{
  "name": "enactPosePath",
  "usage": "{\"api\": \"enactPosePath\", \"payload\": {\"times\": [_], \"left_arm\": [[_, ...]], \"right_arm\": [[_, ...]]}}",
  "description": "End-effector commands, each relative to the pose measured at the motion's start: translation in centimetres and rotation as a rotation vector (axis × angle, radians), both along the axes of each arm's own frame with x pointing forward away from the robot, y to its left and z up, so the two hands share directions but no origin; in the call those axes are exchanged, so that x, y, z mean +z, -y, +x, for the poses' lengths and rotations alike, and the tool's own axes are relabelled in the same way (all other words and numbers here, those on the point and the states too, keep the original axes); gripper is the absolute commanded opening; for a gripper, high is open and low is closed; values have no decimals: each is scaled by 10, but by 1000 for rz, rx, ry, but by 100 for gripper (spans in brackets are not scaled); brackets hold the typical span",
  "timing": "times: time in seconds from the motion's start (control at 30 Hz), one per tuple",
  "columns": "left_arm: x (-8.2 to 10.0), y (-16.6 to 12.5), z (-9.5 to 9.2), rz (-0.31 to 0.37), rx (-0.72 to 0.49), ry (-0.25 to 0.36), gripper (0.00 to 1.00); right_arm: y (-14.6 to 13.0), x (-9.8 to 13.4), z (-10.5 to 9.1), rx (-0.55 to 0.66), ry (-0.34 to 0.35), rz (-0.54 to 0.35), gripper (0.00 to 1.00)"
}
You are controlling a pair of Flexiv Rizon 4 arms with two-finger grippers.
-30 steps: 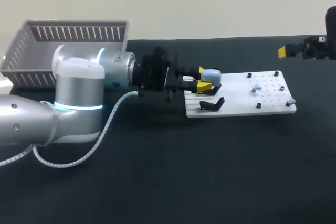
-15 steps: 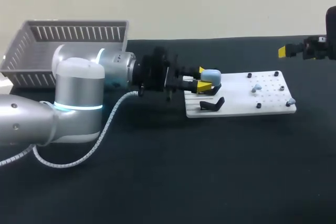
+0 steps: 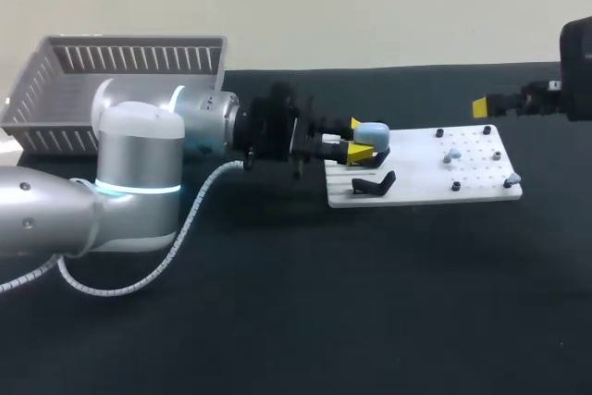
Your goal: Pick up each earbud case from the left stands, insert the matching earbuds, close the lid, and place the case in the box.
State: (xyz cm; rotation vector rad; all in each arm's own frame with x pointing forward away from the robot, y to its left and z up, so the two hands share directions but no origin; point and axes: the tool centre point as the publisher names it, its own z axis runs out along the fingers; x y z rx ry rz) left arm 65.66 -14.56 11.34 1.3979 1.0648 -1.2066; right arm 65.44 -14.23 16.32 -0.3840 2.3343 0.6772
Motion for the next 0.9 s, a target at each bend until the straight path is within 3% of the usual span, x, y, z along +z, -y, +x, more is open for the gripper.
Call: {"api": "enactPosePath", "payload": {"times": [0.03, 0.2, 0.5, 0.9], "left_arm": [[0, 0, -2, -1, 7, 3, 0], [0, 0, -2, -1, 7, 3, 0], [0, 0, -2, -1, 7, 3, 0], [0, 0, -2, -1, 7, 3, 0]], "right_arm": [[-16, 11, -24, -4, 12, -55, 100], [-39, 12, -38, 44, 7, -75, 100], [-77, 1, -52, 49, -78, -55, 100], [-110, -11, -53, 73, -116, -48, 100]]}}
